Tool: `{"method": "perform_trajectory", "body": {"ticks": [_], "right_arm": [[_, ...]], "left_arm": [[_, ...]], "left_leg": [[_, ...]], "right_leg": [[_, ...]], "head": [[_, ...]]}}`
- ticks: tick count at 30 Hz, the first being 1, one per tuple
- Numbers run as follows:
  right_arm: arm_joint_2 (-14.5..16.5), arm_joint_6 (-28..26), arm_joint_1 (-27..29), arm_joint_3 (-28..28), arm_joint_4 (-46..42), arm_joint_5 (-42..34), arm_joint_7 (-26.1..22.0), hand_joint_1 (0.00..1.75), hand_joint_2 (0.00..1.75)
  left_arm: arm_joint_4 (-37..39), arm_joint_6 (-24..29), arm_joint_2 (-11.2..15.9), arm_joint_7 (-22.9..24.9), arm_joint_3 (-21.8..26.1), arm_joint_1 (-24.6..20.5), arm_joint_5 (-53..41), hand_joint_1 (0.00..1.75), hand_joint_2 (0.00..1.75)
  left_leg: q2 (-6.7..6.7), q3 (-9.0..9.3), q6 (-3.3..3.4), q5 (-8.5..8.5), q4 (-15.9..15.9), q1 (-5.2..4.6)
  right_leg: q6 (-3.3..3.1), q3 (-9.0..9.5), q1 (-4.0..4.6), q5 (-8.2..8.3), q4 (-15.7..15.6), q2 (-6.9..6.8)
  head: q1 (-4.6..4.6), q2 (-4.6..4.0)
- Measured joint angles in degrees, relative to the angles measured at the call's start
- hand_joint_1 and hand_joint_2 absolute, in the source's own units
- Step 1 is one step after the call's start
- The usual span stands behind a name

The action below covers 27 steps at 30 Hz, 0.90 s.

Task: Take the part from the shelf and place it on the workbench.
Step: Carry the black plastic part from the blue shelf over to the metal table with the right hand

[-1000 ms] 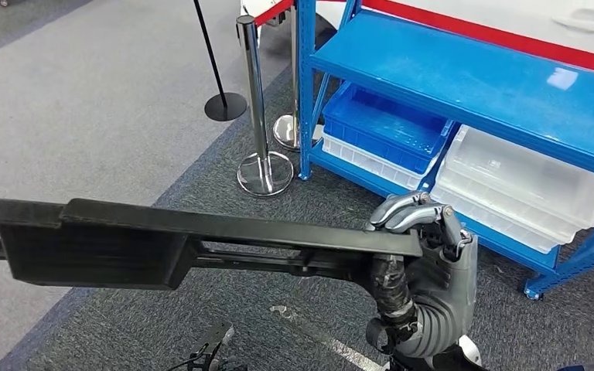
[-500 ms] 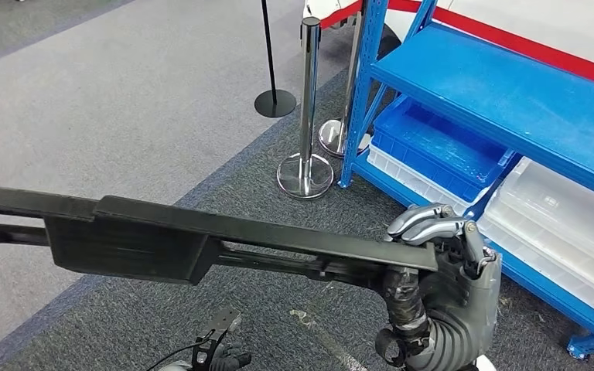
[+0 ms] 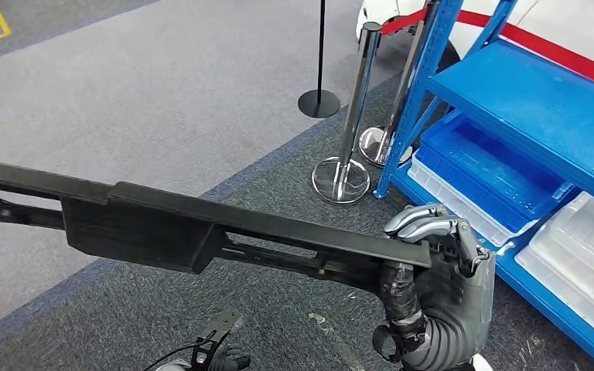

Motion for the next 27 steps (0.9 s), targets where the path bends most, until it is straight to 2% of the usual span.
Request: {"method": "perform_trajectory", "body": {"ticks": [1, 2, 3, 5, 6, 7, 8, 9, 10, 11, 12, 13, 14, 15, 16, 17, 18, 20, 21, 22, 23, 24, 25, 27], "right_arm": [[-0.01, 0.15, 0.0, 0.0, -0.02, -0.08, 0.0, 1.75, 1.75], [-0.01, 0.37, 0.0, 0.0, -0.04, -0.21, -0.01, 1.75, 1.75], [-0.02, 0.63, -0.01, 0.0, -0.07, -0.41, -0.04, 1.75, 1.75], [-0.03, 1.05, 0.02, 0.0, -0.06, -0.96, -0.14, 1.75, 1.75], [-0.05, 1.23, 0.03, 0.0, -0.03, -1.19, -0.17, 1.75, 1.75], [-0.08, 1.41, 0.06, 0.0, 0.0, -1.37, -0.19, 1.75, 1.75], [-0.12, 1.55, 0.08, 0.0, 0.03, -1.48, -0.2, 1.75, 1.75], [-0.16, 1.58, 0.09, 0.0, 0.04, -1.59, -0.22, 1.75, 1.75], [-0.21, 1.56, 0.11, 0.0, 0.05, -1.77, -0.25, 1.75, 1.75], [-0.26, 1.46, 0.11, 0.0, 0.09, -2.04, -0.31, 1.75, 1.75], [-0.3, 1.37, 0.12, 0.0, 0.13, -2.42, -0.42, 1.75, 1.75], [-0.33, 1.28, 0.14, 0.0, 0.16, -2.82, -0.56, 1.75, 1.75], [-0.35, 1.19, 0.12, 0.0, 0.21, -3.24, -0.73, 1.75, 1.75], [-0.37, 1.14, 0.06, 0.0, 0.23, -3.68, -0.89, 1.75, 1.75], [-0.38, 1.11, -0.04, 0.0, 0.25, -4.13, -1.0, 1.75, 1.75], [-0.38, 1.16, -0.15, 0.0, 0.28, -4.63, -1.1, 1.75, 1.75], [-0.38, 1.26, -0.22, 0.0, 0.3, -5.15, -1.18, 1.75, 1.75], [-0.37, 1.46, -0.24, 0.0, 0.35, -5.93, -1.29, 1.75, 1.75], [-0.38, 1.51, -0.21, 0.0, 0.39, -6.14, -1.32, 1.75, 1.75], [-0.38, 1.52, -0.17, 0.0, 0.45, -6.26, -1.32, 1.75, 1.75], [-0.39, 1.49, -0.13, 0.0, 0.51, -6.29, -1.33, 1.75, 1.75], [-0.39, 1.33, -0.09, 0.0, 0.56, -6.26, -1.38, 1.75, 1.75], [-0.39, 1.05, -0.06, 0.0, 0.57, -6.11, -1.47, 1.75, 1.75], [-0.39, 0.35, 0.03, 0.0, 0.49, -5.4, -1.69, 1.75, 1.75]], "left_arm": [[0.0, 0.02, 0.03, -0.2, -0.02, 0.1, 0.18, 0.0, 1.75], [0.0, 0.03, 0.05, -0.51, -0.03, 0.21, 0.47, 0.0, 1.75], [-0.01, 0.09, 0.04, -0.93, -0.03, 0.27, 0.84, 0.0, 1.75], [-0.01, 0.31, 0.03, -1.65, -0.03, 0.32, 1.65, 0.0, 1.75], [-0.01, 0.49, 0.03, -1.83, -0.03, 0.34, 1.91, 0.0, 1.75], [-0.01, 0.67, 0.04, -1.88, -0.03, 0.41, 2.07, 0.0, 1.75], [-0.01, 0.87, 0.05, -1.84, -0.03, 0.5, 2.11, 0.0, 1.75], [-0.01, 1.01, 0.07, -1.77, -0.03, 0.58, 2.11, 0.0, 1.75], [-0.01, 1.13, 0.09, -1.7, -0.03, 0.64, 2.09, 0.0, 1.75], [-0.01, 1.21, 0.12, -1.66, -0.03, 0.65, 2.07, 0.0, 1.75], [-0.01, 1.26, 0.18, -1.62, -0.03, 0.58, 2.06, 0.0, 1.75], [-0.01, 1.28, 0.23, -1.58, -0.03, 0.48, 2.03, 0.0, 1.75], [-0.01, 1.3, 0.36, -1.51, -0.03, 0.39, 2.0, 0.0, 1.75], [-0.01, 1.32, 0.5, -1.36, -0.03, 0.33, 1.96, 0.0, 1.75], [-0.01, 1.36, 0.72, -1.19, -0.03, 0.36, 1.91, 0.0, 1.75], [-0.01, 1.39, 0.89, -1.02, -0.03, 0.39, 1.87, 0.0, 1.75], [-0.02, 1.45, 1.01, -0.9, -0.03, 0.33, 1.84, 0.0, 1.75], [-0.04, 1.54, 1.07, -0.85, -0.03, 0.09, 1.79, 0.0, 1.75], [-0.04, 1.57, 1.06, -0.86, -0.03, 0.0, 1.79, 0.0, 1.75], [-0.05, 1.57, 1.05, -0.86, -0.03, 0.01, 1.78, 0.0, 1.75], [-0.05, 1.57, 1.04, -0.91, -0.03, 0.08, 1.7, 0.0, 1.75], [-0.06, 1.58, 1.04, -1.03, -0.03, 0.19, 1.48, 0.0, 1.75], [-0.09, 1.67, 1.02, -1.21, -0.03, 0.29, 1.07, 0.0, 1.75], [-0.32, 2.26, 0.85, -1.65, -0.03, 0.46, -0.09, 0.0, 1.75]], "left_leg": [[-0.75, 0.22, 0.29, 0.1, -0.3, 0.19], [-1.49, 0.54, 0.58, 0.18, -0.64, 0.35], [-2.14, 0.88, 0.97, 0.29, -0.96, 0.52], [-3.37, 1.17, 1.53, 0.36, -1.16, 0.61], [-4.05, 1.17, 1.77, 0.34, -1.12, 0.54], [-4.84, 1.19, 1.82, 0.29, -1.06, 0.47], [-5.72, 1.22, 1.87, 0.19, -0.94, 0.4], [-6.62, 1.26, 1.86, 0.07, -0.75, 0.36], [-7.54, 1.26, 1.76, -0.1, -0.48, 0.35], [-8.39, 1.14, 1.6, -0.32, -0.12, 0.35], [-9.23, 0.84, 1.34, -0.51, 0.25, 0.35], [-9.94, 0.5, 1.02, -0.62, 0.53, 0.45], [-10.64, 0.17, 0.62, -0.62, 0.6, 0.56], [-11.4, -0.14, 0.19, -0.56, 0.54, 0.67], [-11.32, -0.21, -0.15, -0.5, 0.5, 0.75], [-10.3, -0.37, -0.51, -0.72, 0.83, 0.64], [-8.55, -1.04, -0.82, -1.52, 2.31, 0.58], [-4.78, -3.95, -1.45, -4.35, 8.16, 0.68], [-3.97, -5.88, -1.73, -5.77, 11.67, 0.91], [-3.64, -7.25, -1.93, -6.43, 14.07, 1.09], [-3.43, -7.7, -2.07, -6.15, 14.73, 1.24], [-3.2, -6.97, -2.11, -4.92, 13.24, 1.33], [-2.69, -5.2, -2.03, -3.09, 9.98, 1.37], [-0.47, -1.19, -1.39, -0.48, 2.66, 1.01]], "right_leg": [[0.39, 0.29, -0.06, -0.23, -0.12, -0.13], [0.73, 0.34, -0.12, -0.81, 0.4, 0.65], [0.95, -0.28, -0.15, -1.88, 2.1, 2.16], [0.96, -3.69, -0.18, -4.88, 8.82, 5.83], [0.89, -5.94, -0.08, -6.03, 12.58, 6.8], [0.84, -7.68, 0.0, -6.27, 15.05, 7.25], [0.76, -8.53, 0.07, -5.3, 15.5, 7.5], [0.65, -8.29, 0.08, -3.38, 13.76, 7.7], [0.52, -7.18, 0.03, -0.85, 10.28, 8.41], [0.33, -5.91, -0.13, 1.05, 6.65, 9.97], [0.22, -4.84, -0.32, 2.15, 3.8, 11.38], [0.12, -4.19, -0.42, 2.58, 1.99, 12.55], [-0.07, -3.98, -0.39, 2.32, 1.46, 13.02], [-0.32, -3.76, -0.37, 2.34, 1.12, 12.4], [-0.64, -3.5, -0.36, 2.43, 0.8, 11.67], [-0.99, -3.13, -0.44, 2.48, 0.49, 10.92], [-1.32, -2.75, -0.55, 2.5, 0.16, 10.04], [-1.76, -2.25, -0.49, 2.3, -0.05, 8.26], [-1.89, -2.15, -0.44, 2.15, -0.04, 7.32], [-1.9, -2.08, -0.42, 2.01, -0.02, 6.47], [-1.87, -2.0, -0.42, 1.86, 0.0, 5.65], [-1.78, -1.86, -0.43, 1.7, 0.02, 4.91], [-1.65, -1.64, -0.43, 1.52, 0.03, 4.22], [-1.21, -1.09, -0.26, 1.1, 0.01, 2.99]], "head": [[-0.01, 0.0], [0.09, 0.01], [0.23, 0.01], [0.52, 0.0], [0.58, 0.0], [0.59, 0.0], [0.6, 0.0], [0.6, 0.0], [0.62, -0.01], [0.65, 0.0], [0.63, 0.01], [0.67, 0.01], [0.7, 0.01], [0.74, 0.0], [0.78, -0.01], [0.61, -0.01], [0.36, -0.01], [-0.13, 0.0], [-0.2, 0.0], [-0.21, 0.01], [-0.24, 0.0], [-0.25, 0.0], [-0.26, 0.01], [-0.23, 0.02]]}}
